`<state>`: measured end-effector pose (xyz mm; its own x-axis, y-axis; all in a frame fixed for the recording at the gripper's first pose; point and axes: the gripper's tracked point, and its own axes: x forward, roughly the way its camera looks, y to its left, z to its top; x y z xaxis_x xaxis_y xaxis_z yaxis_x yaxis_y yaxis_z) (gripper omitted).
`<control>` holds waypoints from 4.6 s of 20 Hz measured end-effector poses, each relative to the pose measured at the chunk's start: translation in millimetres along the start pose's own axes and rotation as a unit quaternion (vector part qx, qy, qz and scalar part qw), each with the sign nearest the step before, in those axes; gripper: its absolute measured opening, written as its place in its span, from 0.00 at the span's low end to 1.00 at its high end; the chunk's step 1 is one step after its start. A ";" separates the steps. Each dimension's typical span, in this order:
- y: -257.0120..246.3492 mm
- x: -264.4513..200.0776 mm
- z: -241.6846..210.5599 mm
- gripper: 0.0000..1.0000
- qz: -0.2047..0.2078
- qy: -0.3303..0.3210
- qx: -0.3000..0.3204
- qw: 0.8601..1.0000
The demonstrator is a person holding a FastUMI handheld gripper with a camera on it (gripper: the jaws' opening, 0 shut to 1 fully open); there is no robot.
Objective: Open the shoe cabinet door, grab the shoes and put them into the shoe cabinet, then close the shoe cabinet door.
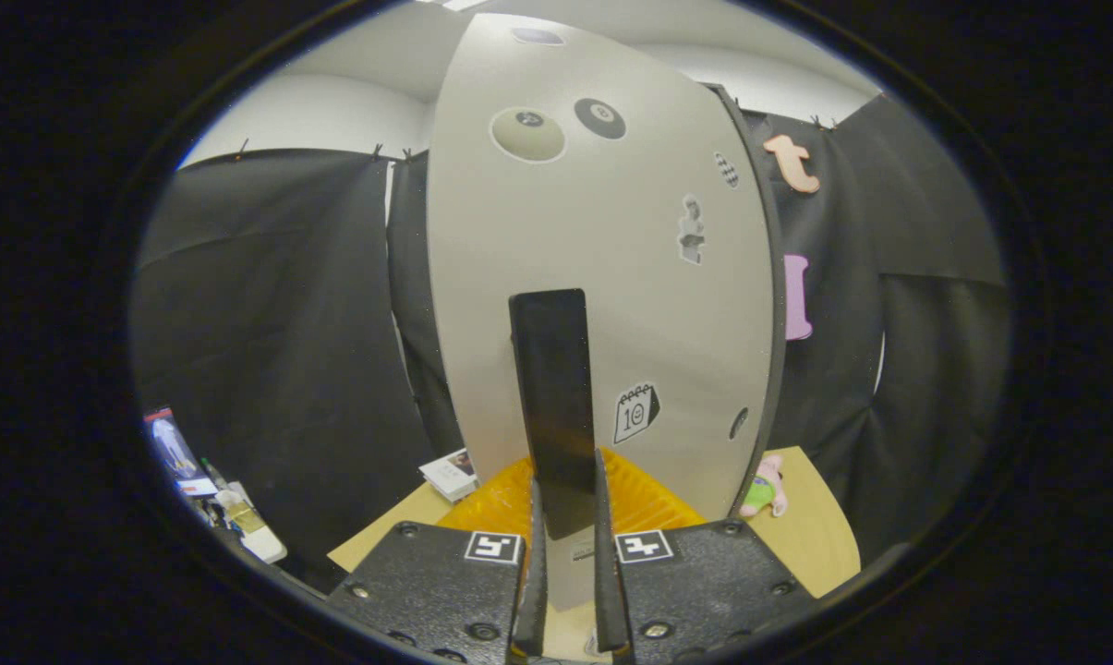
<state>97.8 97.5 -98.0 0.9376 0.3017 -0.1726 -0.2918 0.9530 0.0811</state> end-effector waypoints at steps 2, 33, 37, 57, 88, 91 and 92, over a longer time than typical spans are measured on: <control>-11.8 -13.7 -1.1 0.24 -0.001 0.002 -0.008 1.000; -180.5 -88.9 -2.6 0.47 -0.123 -0.040 -0.010 0.992; -178.9 -119.9 -29.7 0.82 -0.155 -0.028 -0.015 0.987; 24.4 54.4 -363.0 0.97 -0.066 0.212 -0.001 0.975; -0.1 171.4 -433.2 0.13 -0.158 0.259 0.059 0.951; -3.9 166.6 -413.8 0.11 -0.160 0.249 0.056 0.954; -3.9 164.6 -404.6 0.11 -0.160 0.243 0.056 0.955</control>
<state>176.8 153.7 -523.9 0.7696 -0.0029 -0.6386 0.0429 0.9980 0.0472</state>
